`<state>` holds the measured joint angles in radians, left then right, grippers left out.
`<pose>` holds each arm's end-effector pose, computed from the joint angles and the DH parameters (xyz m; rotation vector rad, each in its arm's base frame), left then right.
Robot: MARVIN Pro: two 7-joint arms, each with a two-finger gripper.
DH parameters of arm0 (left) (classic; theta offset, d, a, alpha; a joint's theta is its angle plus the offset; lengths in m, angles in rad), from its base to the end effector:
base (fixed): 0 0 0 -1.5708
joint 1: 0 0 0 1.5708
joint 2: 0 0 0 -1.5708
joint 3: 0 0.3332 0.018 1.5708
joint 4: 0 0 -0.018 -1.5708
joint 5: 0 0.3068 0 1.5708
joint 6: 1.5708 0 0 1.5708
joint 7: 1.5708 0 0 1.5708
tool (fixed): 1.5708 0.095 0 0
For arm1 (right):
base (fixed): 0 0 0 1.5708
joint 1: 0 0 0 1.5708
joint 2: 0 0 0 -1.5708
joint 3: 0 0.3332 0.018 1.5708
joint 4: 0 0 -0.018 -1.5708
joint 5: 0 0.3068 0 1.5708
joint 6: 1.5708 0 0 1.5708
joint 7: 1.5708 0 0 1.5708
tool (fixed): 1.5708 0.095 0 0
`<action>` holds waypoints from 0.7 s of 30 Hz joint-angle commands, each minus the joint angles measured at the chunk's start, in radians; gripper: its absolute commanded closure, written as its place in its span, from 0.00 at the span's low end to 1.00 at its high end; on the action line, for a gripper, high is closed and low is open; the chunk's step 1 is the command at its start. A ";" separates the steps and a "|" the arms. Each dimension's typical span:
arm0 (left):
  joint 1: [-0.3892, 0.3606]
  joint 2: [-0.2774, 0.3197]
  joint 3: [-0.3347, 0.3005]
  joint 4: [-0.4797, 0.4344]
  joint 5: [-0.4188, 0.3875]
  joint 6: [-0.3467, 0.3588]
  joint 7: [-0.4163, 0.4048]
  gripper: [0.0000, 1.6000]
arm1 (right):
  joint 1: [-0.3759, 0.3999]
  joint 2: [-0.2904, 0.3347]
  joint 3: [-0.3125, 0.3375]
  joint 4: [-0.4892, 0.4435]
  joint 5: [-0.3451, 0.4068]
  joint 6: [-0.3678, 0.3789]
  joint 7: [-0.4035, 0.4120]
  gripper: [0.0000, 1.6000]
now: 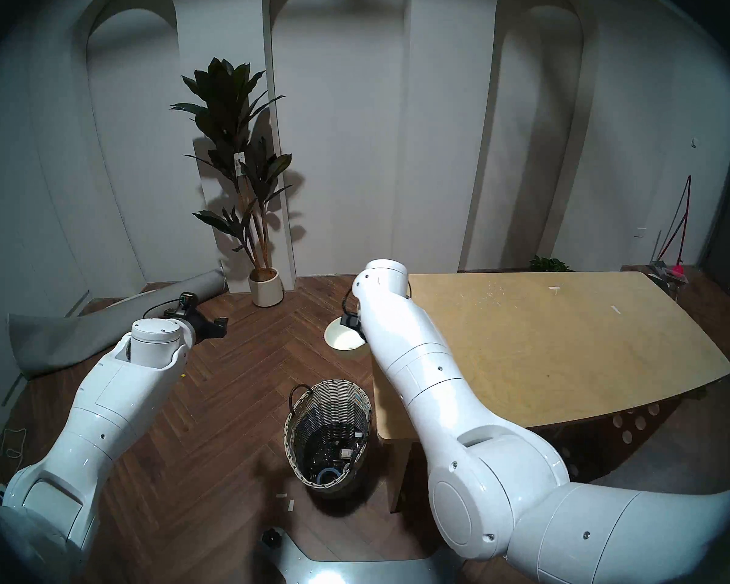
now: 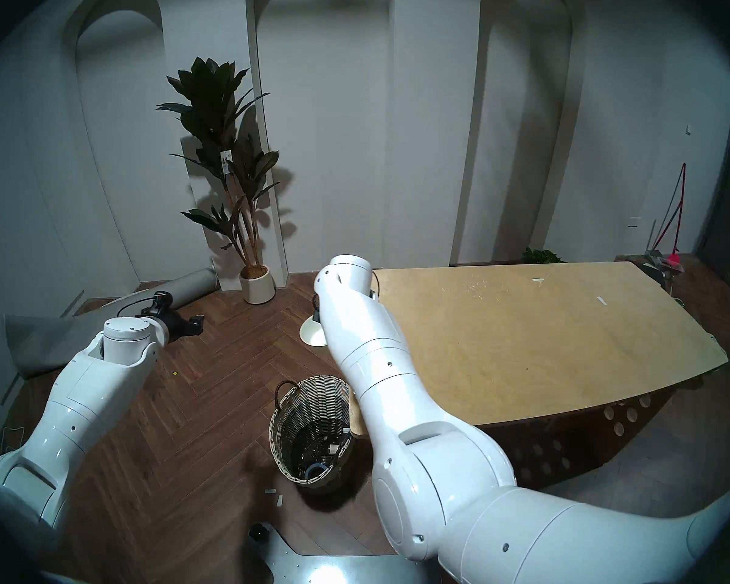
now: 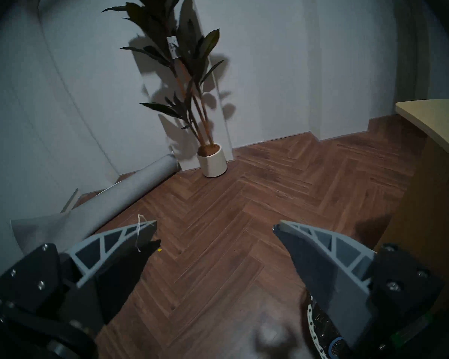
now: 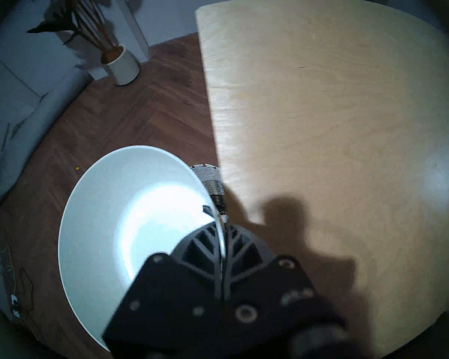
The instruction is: Load the items into the basket from the rear
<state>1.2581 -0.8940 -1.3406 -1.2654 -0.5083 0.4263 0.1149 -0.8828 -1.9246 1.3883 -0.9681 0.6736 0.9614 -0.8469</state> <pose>0.4853 0.2430 -0.3201 -2.4551 0.0579 -1.4810 0.5473 0.2317 -0.2841 -2.9249 0.1751 -0.8049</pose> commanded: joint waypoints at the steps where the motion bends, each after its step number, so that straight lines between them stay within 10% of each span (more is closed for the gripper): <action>1: 0.077 0.023 -0.087 -0.010 -0.036 -0.010 0.072 0.00 | 0.030 -0.082 -0.086 -0.038 0.023 -0.007 -0.036 1.00; 21: 0.296 -0.002 -0.302 -0.148 -0.141 -0.137 0.224 0.00 | 0.052 -0.082 -0.237 0.146 0.164 -0.281 -0.105 1.00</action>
<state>1.4994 -0.8900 -1.5922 -1.3512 -0.6387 0.3401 0.3156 -0.8613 -1.9895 1.2027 -0.8409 0.7926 0.7857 -0.9587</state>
